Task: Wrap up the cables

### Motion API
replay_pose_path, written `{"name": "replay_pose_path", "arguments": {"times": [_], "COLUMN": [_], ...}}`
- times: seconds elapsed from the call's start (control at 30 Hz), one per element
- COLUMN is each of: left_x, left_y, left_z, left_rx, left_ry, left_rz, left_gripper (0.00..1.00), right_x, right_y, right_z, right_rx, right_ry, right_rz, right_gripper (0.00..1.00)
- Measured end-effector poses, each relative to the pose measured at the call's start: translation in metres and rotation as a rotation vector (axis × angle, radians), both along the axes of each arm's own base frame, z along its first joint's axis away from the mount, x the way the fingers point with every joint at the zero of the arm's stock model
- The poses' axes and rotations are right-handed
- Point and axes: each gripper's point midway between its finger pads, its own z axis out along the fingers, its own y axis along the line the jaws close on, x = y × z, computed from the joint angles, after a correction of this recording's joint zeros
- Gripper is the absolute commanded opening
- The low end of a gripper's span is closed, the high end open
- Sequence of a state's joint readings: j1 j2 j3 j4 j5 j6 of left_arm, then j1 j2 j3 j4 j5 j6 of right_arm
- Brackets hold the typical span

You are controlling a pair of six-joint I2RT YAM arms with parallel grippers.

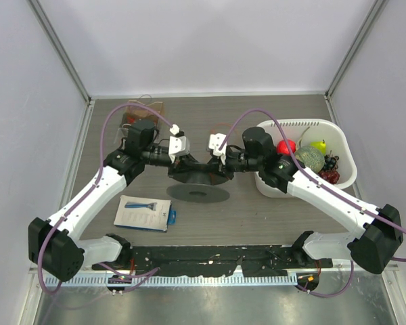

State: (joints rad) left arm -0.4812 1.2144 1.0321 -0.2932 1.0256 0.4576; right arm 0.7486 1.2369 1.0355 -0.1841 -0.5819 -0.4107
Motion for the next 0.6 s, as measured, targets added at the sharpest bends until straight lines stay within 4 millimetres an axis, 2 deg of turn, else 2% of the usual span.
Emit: {"name": "replay_pose_path", "arguments": {"times": [0.17, 0.2, 0.23, 0.27, 0.3, 0.37, 0.43, 0.6], "left_x": [-0.001, -0.001, -0.001, -0.001, -0.001, 0.002, 0.009, 0.021], "left_y": [0.001, 0.001, 0.001, 0.001, 0.002, 0.003, 0.008, 0.021], "left_z": [-0.002, -0.002, -0.002, -0.001, 0.0, 0.001, 0.002, 0.001], "left_rx": [0.007, 0.009, 0.01, 0.013, 0.014, 0.02, 0.023, 0.024], "left_ry": [-0.012, -0.01, -0.01, -0.007, -0.004, 0.02, 0.044, 0.118], "left_rz": [-0.007, -0.007, -0.007, -0.005, -0.001, 0.028, 0.068, 0.153], "left_gripper": [0.0, 0.0, 0.0, 0.0, 0.0, 0.0, 0.0, 0.0], "right_x": [0.0, 0.0, 0.0, 0.0, 0.0, 0.005, 0.011, 0.026], "right_y": [0.0, 0.0, 0.0, 0.0, 0.0, 0.0, -0.001, -0.009], "right_z": [-0.001, -0.001, -0.001, 0.0, 0.0, 0.003, 0.007, 0.022], "right_rx": [-0.003, -0.003, -0.003, -0.002, 0.0, 0.008, 0.018, 0.048], "right_ry": [0.001, 0.001, 0.001, 0.002, 0.006, 0.004, -0.007, -0.033], "right_rz": [0.001, 0.001, 0.0, -0.001, -0.007, -0.036, -0.062, -0.133], "right_gripper": [0.01, 0.09, 0.22, 0.42, 0.54, 0.66, 0.73, 0.77]}}
